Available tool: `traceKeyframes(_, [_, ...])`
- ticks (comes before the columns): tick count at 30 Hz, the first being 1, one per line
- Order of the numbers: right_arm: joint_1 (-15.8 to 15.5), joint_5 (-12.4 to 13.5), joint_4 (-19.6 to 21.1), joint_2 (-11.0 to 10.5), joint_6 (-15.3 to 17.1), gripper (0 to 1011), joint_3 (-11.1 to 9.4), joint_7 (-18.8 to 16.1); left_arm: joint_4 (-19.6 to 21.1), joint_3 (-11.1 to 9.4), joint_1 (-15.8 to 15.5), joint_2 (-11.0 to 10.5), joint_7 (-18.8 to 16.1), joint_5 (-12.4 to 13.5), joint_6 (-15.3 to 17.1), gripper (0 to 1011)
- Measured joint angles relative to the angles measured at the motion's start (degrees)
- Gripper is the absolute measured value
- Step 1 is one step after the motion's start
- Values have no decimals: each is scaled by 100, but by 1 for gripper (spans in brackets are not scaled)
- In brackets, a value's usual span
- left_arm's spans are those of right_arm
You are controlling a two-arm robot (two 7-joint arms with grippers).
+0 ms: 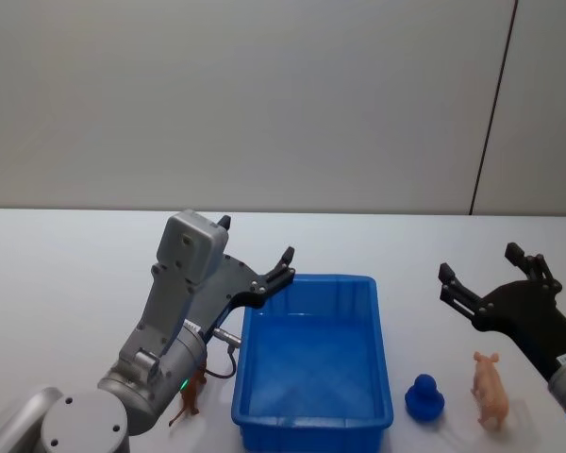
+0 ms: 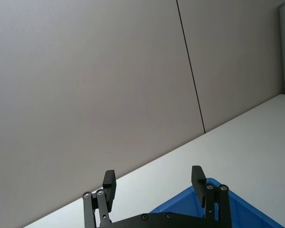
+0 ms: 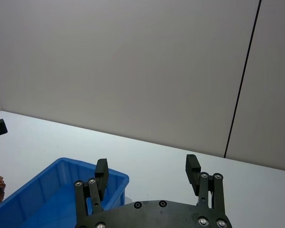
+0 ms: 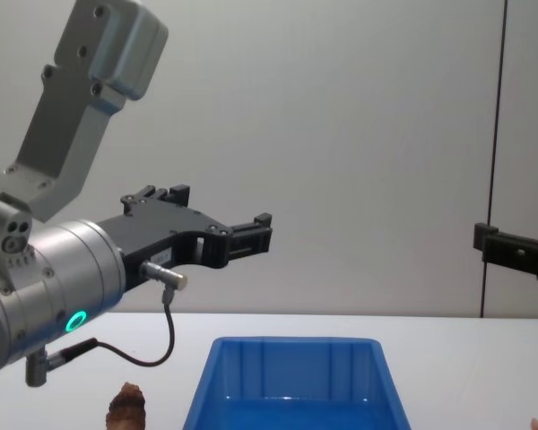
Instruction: Pick up the two dolls from the table and place them into the box.
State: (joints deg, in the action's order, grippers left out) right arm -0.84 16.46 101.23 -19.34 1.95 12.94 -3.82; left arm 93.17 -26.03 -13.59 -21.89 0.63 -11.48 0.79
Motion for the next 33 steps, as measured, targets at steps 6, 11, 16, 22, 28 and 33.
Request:
traceKeyframes(6, [0, 0, 0, 0, 0, 1001, 0, 0, 0, 0, 0, 0, 0, 0, 0, 1001])
traceKeyframes(11, [0, 0, 0, 0, 0, 1001, 0, 0, 0, 0, 0, 0, 0, 0, 0, 1001])
traceKeyframes(16, [0, 0, 0, 0, 0, 1001, 0, 0, 0, 0, 0, 0, 0, 0, 0, 1001])
traceKeyframes(22, [0, 0, 0, 0, 0, 1001, 0, 0, 0, 0, 0, 0, 0, 0, 0, 1001])
traceKeyframes(28, [0, 0, 0, 0, 0, 1001, 0, 0, 0, 0, 0, 0, 0, 0, 0, 1001])
traceKeyframes(33, [0, 0, 0, 0, 0, 1001, 0, 0, 0, 0, 0, 0, 0, 0, 0, 1002])
